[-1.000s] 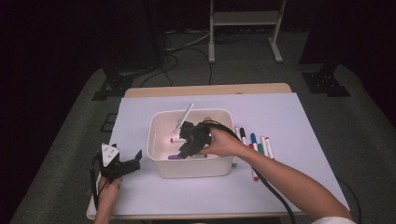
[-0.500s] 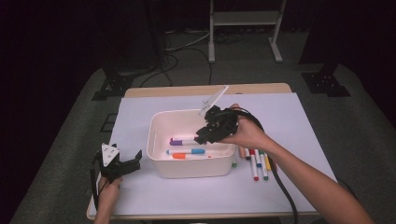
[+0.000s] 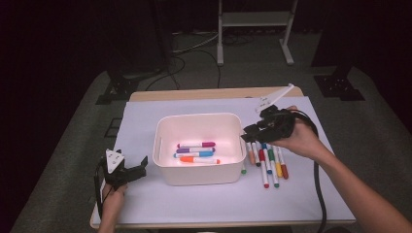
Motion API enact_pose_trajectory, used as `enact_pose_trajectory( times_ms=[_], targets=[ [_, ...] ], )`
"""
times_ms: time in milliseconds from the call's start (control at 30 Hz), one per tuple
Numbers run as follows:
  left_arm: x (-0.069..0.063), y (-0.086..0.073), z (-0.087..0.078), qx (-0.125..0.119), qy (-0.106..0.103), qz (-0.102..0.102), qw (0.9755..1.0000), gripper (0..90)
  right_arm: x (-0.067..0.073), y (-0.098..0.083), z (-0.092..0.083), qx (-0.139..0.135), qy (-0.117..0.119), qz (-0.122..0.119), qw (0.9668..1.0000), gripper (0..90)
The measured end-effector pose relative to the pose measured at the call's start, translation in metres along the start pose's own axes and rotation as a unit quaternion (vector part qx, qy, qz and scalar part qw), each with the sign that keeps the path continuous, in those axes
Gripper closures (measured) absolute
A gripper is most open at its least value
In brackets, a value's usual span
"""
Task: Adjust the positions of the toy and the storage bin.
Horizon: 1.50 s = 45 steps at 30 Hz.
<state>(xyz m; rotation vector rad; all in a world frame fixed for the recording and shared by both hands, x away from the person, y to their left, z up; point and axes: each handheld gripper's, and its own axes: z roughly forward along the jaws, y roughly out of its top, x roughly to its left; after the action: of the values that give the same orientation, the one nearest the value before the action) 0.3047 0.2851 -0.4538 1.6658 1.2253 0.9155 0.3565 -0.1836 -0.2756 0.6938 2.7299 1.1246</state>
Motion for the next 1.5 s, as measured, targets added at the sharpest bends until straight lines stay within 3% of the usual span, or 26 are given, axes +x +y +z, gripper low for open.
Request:
enact_pose_trajectory(
  times_ms=[267, 467, 700, 1067, 1333, 1500],
  targets=[
    [0.000, 0.000, 0.000, -0.001, 0.001, -0.001, 1.0000, 0.0, -0.028, -0.053, -0.013, 0.000, -0.038, 0.051, 0.9980, 64.1],
    [0.000, 0.000, 0.000, -0.001, 0.001, 0.000, 1.0000, 0.0, -0.048, -0.095, 0.000, 0.013, -0.048, 0.100, 0.9937, 63.5],
    [0.000, 0.000, 0.000, -0.001, 0.002, 0.000, 1.0000, 0.0, -0.062, -0.131, 0.017, 0.036, -0.070, 0.135, 0.9877, 62.9],
    [0.000, 0.000, 0.000, -0.001, 0.002, 0.000, 1.0000, 0.0, -0.077, -0.159, 0.041, 0.070, -0.137, 0.170, 0.9734, 62.4],
    [0.000, 0.000, 0.000, -0.001, 0.001, 0.001, 1.0000, 0.0, -0.078, -0.166, 0.045, 0.070, -0.141, 0.182, 0.9706, 62.7],
    [0.000, 0.000, 0.000, -0.001, 0.001, 0.000, 1.0000, 0.0, -0.078, -0.178, 0.039, 0.078, -0.161, 0.191, 0.9651, 63.3]
  ],
)
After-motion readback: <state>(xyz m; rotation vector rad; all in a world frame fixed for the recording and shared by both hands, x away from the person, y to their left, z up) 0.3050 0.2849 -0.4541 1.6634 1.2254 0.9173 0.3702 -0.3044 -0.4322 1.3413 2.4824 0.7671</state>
